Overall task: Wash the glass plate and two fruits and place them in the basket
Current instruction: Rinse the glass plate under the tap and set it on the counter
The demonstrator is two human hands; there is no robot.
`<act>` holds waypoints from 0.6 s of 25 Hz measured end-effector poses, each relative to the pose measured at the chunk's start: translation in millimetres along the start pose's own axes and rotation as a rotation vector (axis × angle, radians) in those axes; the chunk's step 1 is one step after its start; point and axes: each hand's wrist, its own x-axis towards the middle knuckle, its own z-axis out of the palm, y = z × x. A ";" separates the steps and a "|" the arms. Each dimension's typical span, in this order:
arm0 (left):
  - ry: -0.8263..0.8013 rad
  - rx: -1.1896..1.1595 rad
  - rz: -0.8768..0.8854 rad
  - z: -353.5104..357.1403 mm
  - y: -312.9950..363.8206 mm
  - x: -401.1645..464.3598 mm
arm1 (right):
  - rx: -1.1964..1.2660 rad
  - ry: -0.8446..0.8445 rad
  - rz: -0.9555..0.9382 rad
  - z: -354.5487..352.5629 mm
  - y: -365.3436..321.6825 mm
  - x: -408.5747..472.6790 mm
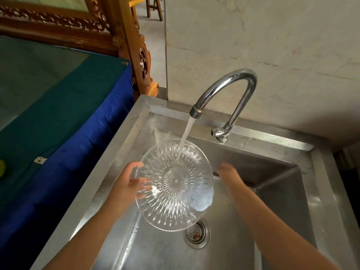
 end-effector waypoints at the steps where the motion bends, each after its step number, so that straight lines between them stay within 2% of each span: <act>1: -0.004 0.084 0.044 -4.7 5.6 1.6 | 0.021 -0.086 0.024 8.8 13.5 -3.2; 2: -0.016 0.165 0.089 -9.7 11.8 2.9 | 0.073 -0.175 0.062 17.0 27.6 -8.7; 4: -0.048 0.276 0.163 -19.4 24.7 4.8 | 0.247 -0.244 0.097 27.5 36.5 -15.6; 6: -0.026 0.298 0.209 -26.1 33.4 6.5 | 0.395 -0.221 0.051 24.1 29.6 -14.1; 8: 0.024 0.223 0.225 -26.7 35.1 8.1 | 0.439 -0.182 -0.060 9.4 19.3 -17.9; 11: 0.068 -0.061 0.094 -8.9 20.8 12.3 | 0.368 -0.097 -0.239 -25.6 -9.2 -32.2; 15: 0.084 -0.294 -0.207 29.5 -7.1 16.0 | 0.002 0.030 -0.505 -59.0 -55.0 -62.9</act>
